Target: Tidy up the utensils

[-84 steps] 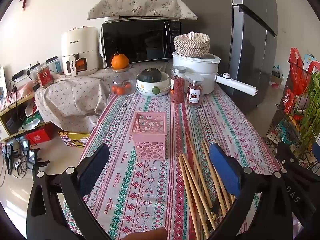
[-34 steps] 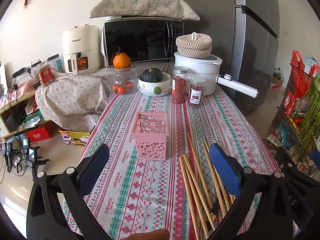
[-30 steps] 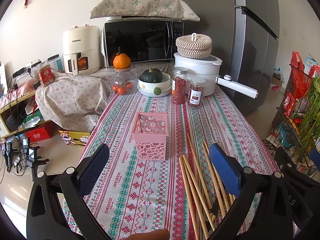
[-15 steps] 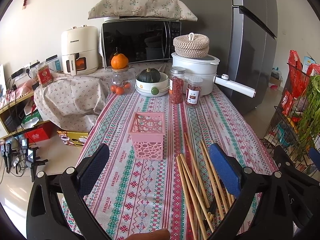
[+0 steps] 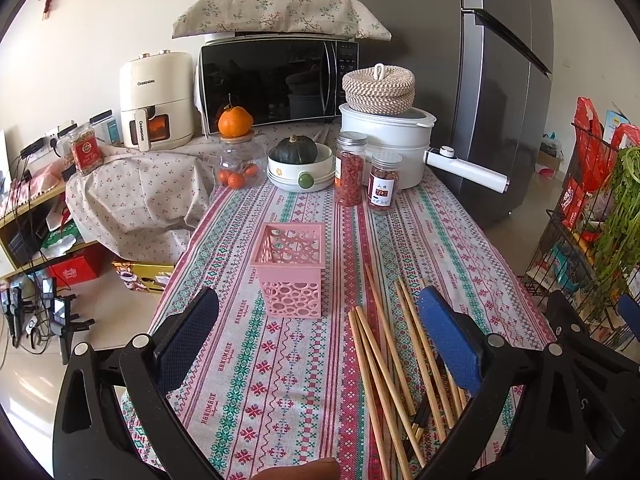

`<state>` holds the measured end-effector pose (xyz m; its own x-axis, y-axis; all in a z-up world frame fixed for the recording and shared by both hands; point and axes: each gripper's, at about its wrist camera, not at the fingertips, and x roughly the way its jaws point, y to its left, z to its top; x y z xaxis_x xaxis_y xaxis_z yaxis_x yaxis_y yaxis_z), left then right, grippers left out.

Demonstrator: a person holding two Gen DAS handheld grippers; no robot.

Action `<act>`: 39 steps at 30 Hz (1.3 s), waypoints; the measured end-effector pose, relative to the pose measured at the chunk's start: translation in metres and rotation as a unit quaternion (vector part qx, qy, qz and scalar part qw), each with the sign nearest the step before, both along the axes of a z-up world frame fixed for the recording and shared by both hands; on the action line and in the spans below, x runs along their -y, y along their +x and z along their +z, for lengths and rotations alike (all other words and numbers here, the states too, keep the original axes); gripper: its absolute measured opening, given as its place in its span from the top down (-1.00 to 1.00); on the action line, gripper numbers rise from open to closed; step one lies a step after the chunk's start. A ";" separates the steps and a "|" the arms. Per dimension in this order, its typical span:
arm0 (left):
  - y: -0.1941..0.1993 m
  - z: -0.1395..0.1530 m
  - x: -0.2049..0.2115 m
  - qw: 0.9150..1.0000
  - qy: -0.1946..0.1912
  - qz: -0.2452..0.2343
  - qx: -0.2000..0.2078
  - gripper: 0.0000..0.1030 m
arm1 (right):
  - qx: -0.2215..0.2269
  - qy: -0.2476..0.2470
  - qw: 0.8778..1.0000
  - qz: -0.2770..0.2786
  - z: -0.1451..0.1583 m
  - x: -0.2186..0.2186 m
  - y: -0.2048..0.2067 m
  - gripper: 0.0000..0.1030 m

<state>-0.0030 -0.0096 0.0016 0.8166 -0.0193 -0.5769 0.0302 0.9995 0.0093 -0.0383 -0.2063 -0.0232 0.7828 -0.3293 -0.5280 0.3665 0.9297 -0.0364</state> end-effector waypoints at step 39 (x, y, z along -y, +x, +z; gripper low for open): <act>0.005 -0.011 0.013 1.000 0.001 -0.003 -0.014 -0.86 | -0.006 -0.001 1.000 -0.016 -0.003 0.009 -0.005 -0.90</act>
